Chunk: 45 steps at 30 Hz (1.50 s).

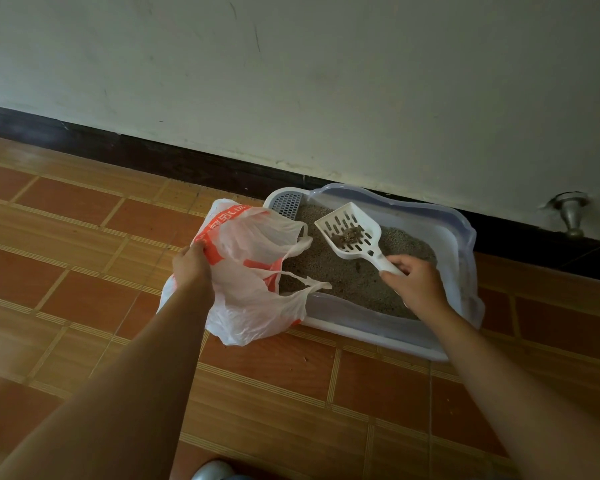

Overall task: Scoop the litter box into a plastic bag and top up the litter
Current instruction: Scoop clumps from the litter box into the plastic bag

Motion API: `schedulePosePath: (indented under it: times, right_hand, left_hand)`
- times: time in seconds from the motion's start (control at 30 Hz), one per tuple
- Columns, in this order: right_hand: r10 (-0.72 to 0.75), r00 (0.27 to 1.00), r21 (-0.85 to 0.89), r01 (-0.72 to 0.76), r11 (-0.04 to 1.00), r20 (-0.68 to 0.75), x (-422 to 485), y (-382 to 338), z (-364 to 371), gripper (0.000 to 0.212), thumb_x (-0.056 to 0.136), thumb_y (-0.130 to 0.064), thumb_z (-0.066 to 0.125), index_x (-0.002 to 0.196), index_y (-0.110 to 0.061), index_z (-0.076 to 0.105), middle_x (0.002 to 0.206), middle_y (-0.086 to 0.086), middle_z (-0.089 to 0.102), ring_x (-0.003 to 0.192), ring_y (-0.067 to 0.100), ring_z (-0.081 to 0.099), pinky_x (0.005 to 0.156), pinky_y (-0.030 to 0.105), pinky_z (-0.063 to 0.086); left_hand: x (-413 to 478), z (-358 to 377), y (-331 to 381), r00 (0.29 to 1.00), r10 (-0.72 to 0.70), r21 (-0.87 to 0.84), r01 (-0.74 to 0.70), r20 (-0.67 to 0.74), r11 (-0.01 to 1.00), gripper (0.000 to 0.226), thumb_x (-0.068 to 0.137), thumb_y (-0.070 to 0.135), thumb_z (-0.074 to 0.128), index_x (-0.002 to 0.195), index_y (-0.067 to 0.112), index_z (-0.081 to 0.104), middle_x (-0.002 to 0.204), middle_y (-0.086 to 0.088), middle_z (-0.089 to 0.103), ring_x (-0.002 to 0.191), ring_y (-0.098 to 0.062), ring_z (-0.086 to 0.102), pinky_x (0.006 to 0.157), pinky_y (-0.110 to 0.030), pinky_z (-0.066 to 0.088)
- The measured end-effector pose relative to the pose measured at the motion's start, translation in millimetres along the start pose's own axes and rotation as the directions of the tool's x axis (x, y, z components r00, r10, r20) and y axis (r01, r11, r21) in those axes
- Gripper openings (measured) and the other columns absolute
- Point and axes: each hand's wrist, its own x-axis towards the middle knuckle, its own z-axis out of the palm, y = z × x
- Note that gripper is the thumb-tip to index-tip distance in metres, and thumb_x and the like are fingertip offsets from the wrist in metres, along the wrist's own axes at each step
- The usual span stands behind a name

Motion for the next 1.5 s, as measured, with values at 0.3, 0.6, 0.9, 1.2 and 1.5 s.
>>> schedulePosePath:
  times: [0.3, 0.6, 0.9, 1.2, 1.5]
  right_hand:
    - [-0.088, 0.995, 0.071, 0.085, 0.994, 0.042, 2.0, -22.5, -8.5, 0.028, 0.084, -0.010, 0.063, 0.111, -0.014, 0.066, 0.085, -0.006, 0.064, 0.075, 0.010, 0.059, 0.066, 0.021, 0.046]
    - [-0.200, 0.946, -0.079, 0.226, 0.971, 0.254, 1.3, -50.4, -7.5, 0.032, 0.081, -0.014, 0.070, 0.109, -0.027, 0.065, 0.086, -0.010, 0.064, 0.076, 0.004, 0.060, 0.061, 0.010, 0.044]
    - [-0.222, 0.877, -0.288, 0.364, 0.885, 0.427, 9.9, -86.3, 28.6, 0.032, 0.078, -0.025, 0.068, 0.109, -0.029, 0.067, 0.096, -0.008, 0.069, 0.082, 0.010, 0.063, 0.079, 0.039, 0.055]
    - [-0.254, 0.815, -0.365, 0.482, 0.797, 0.522, 11.1, -122.2, 49.1, 0.030, 0.078, -0.028, 0.066, 0.108, -0.030, 0.068, 0.097, -0.009, 0.068, 0.081, 0.012, 0.062, 0.076, 0.038, 0.055]
    - [-0.302, 0.853, -0.444, 0.487, 0.752, 0.425, 14.9, -139.1, 65.0, 0.033, 0.083, -0.026, 0.064, 0.116, -0.025, 0.063, 0.102, -0.003, 0.068, 0.077, 0.012, 0.061, 0.068, 0.032, 0.054]
  left_hand:
    - [2.1, -5.5, 3.2, 1.000, -0.005, -0.029, 0.005, 0.013, 1.000, 0.036, 0.098, 0.027, 0.045, 0.126, 0.007, 0.055, 0.119, -0.012, 0.061, 0.108, -0.027, 0.058, 0.083, -0.032, 0.046]
    - [-2.2, -6.4, 10.1, 0.998, -0.040, -0.068, 0.043, 0.045, 0.997, 0.035, 0.098, 0.030, 0.045, 0.127, 0.012, 0.054, 0.106, -0.004, 0.060, 0.091, -0.020, 0.058, 0.085, -0.037, 0.050]
    - [-0.8, -17.5, 11.0, 0.998, -0.012, -0.086, 0.018, 0.069, 0.996, 0.035, 0.099, 0.028, 0.044, 0.126, 0.008, 0.053, 0.109, -0.007, 0.061, 0.090, -0.019, 0.058, 0.088, -0.036, 0.049]
    - [4.8, -33.3, 12.9, 0.998, -0.027, -0.122, 0.034, 0.062, 0.992, 0.032, 0.099, 0.025, 0.044, 0.122, 0.007, 0.056, 0.100, -0.008, 0.063, 0.071, -0.016, 0.060, 0.073, -0.032, 0.051]
    - [4.0, -36.7, 16.2, 0.996, -0.011, -0.144, 0.023, 0.085, 0.989, 0.036, 0.100, 0.025, 0.043, 0.128, 0.006, 0.053, 0.113, -0.007, 0.062, 0.075, -0.010, 0.057, 0.075, -0.030, 0.048]
